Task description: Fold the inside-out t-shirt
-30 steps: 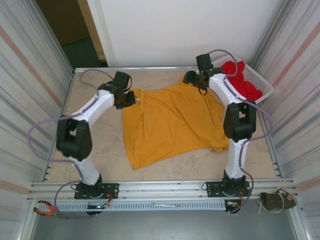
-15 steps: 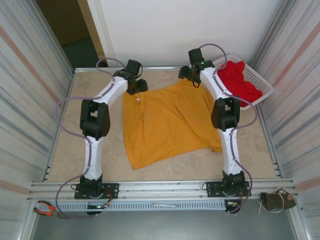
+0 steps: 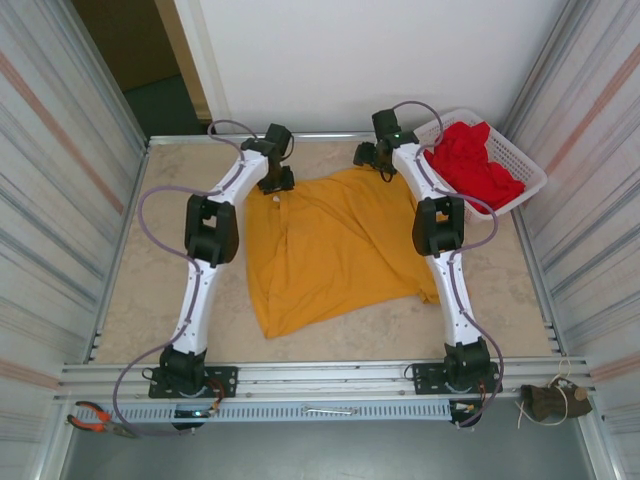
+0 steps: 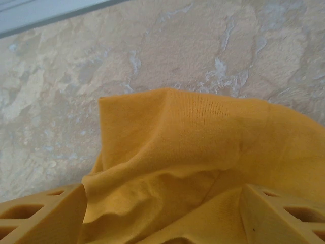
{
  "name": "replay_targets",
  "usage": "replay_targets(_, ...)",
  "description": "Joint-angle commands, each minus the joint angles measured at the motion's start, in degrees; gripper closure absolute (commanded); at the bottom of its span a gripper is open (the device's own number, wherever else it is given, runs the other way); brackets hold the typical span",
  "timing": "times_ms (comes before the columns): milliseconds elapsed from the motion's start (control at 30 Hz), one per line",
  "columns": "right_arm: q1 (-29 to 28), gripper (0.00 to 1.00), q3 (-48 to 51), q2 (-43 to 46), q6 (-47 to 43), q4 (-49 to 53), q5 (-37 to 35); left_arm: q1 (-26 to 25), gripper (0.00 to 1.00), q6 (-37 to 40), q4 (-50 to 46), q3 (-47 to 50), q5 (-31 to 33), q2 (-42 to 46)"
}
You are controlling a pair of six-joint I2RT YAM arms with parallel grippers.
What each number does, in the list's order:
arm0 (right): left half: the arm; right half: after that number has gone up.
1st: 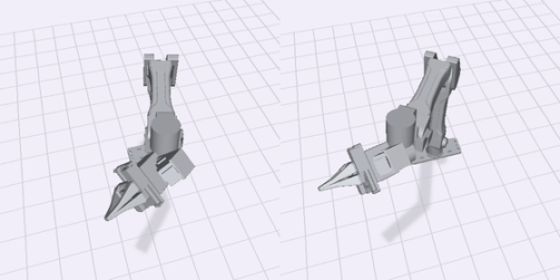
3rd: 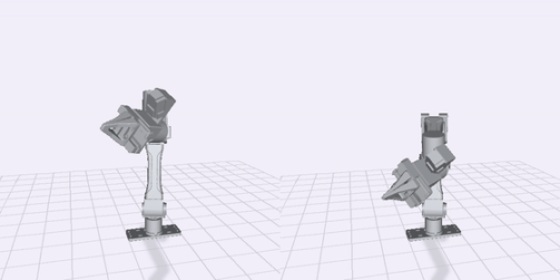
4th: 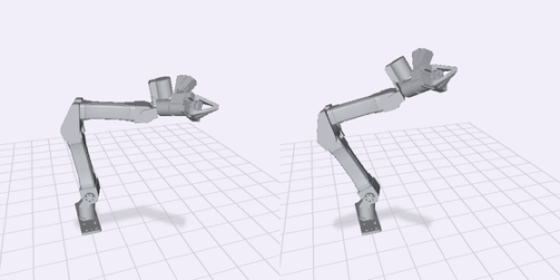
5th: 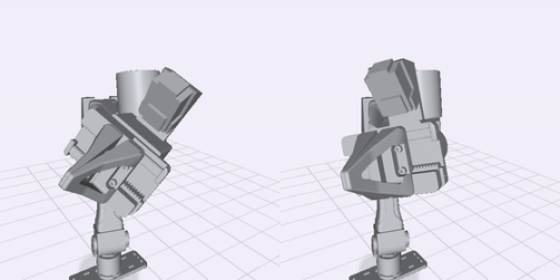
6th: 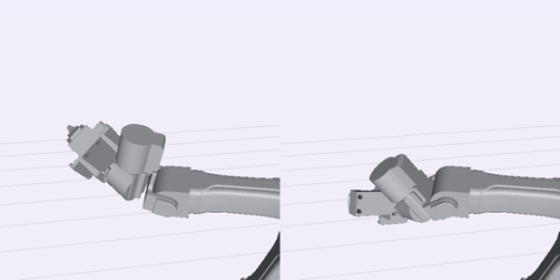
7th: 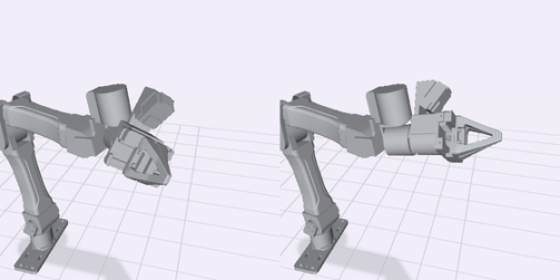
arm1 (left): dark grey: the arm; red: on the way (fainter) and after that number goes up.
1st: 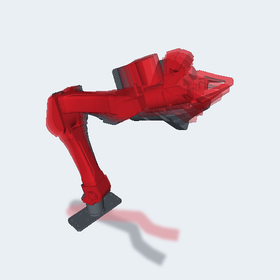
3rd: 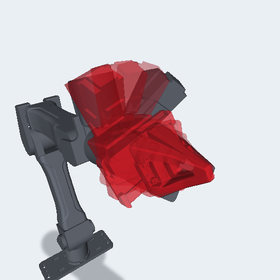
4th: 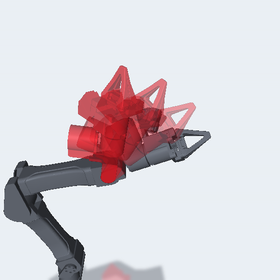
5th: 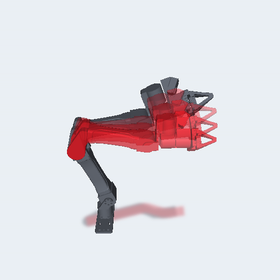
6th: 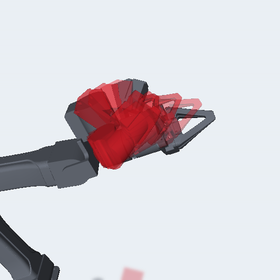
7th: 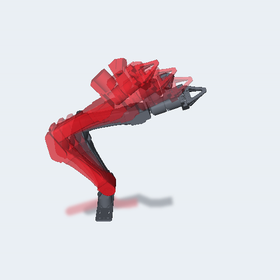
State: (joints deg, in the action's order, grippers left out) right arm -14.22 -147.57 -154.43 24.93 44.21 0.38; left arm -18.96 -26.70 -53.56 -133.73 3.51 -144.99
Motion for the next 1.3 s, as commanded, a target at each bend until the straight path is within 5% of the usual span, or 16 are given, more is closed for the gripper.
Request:
replay_targets(0,0.37,0.28,-2.37,-1.97,1.13,0.26,2.97,0.93,0.86,1.03,-0.73,1.02,-0.2,0.53)
replay_targets(67,0.58,0.46,-2.37,-2.58,2.03,0.31,5.27,1.11,1.0,1.44,0.23,2.19,-0.78,1.15)
replay_targets(200,1.25,1.0,-2.18,-1.66,3.49,1.12,9.03,1.3,1.0,2.83,1.59,5.41,-1.28,4.01)
replay_targets(467,3.44,1.0,6.69,18.79,4.34,-8.54,8.79,5.69,1.0,2.63,12.77,15.81,-5.93,22.44)
replay_targets(800,6.17,1.0,-1.65,32.18,8.16,-13.02,9.16,11.38,1.0,-7.19,14.0,-12.68,-21.26,23.03)
replay_targets(933,6.35,1.0,-0.86,38.75,8.12,-13.71,10.47,11.67,1.0,-8.63,15.7,-13.87,-24.0,28.65)
replay_targets(1067,4.32,1.0,13.46,50.41,6.71,-15.77,12.02,10.54,1.0,-7.18,20.27,5.57,-24.81,41.61)
replay_targets(1267,-3.89,1.0,66.74,80.51,8.65,-30.32,3.27,7.59,1.0,-6.11,31.65,53.81,-15.79,66.17)
